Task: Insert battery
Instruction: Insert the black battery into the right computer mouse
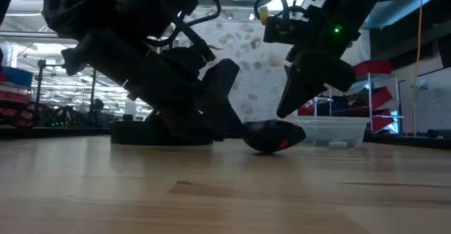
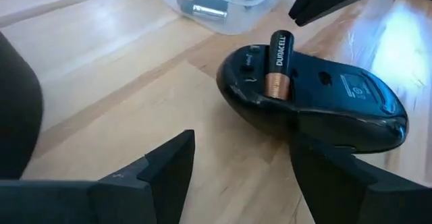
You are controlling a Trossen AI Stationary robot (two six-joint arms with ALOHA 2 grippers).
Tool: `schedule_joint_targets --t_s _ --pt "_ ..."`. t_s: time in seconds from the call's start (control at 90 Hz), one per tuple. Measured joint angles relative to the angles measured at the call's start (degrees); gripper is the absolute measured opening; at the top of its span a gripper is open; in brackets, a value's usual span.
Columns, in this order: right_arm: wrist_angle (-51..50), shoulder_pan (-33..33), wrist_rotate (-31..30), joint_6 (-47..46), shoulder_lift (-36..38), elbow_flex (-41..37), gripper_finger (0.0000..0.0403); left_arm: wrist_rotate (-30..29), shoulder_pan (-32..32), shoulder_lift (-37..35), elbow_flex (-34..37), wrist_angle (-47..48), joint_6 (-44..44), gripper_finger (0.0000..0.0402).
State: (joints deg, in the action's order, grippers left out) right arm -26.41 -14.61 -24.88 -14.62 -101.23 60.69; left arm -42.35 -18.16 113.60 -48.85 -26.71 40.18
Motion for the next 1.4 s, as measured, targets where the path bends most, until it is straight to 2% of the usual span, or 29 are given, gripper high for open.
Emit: schedule_joint_targets --t_s 0.511,0.756,0.967,1.1,1.4 --pt "4.1 0.0 1.8 0.1 -2.2 0.0 0.0 0.0 0.2 0.0 0.0 -0.9 -0.4 0.0224" --pt "1.7 0.0 0.8 -0.1 -1.3 0.0 0.0 0.0 0.2 0.0 0.0 -1.3 -1.4 0.0224" --pt "-1.0 0.3 -3.3 -3.3 0.3 0.0 0.0 0.0 0.2 0.0 0.0 -1.3 -1.4 0.0224" --pt "0.2 1.3 -1.3 -4.2 -0.1 -0.4 0.0 0.0 0.2 0.0 0.0 -1.4 -1.3 0.0224" --pt "0.5 1.2 -1.5 -4.1 -0.5 -0.6 0.0 0.0 0.2 0.0 0.0 -1.5 -1.2 0.0224"
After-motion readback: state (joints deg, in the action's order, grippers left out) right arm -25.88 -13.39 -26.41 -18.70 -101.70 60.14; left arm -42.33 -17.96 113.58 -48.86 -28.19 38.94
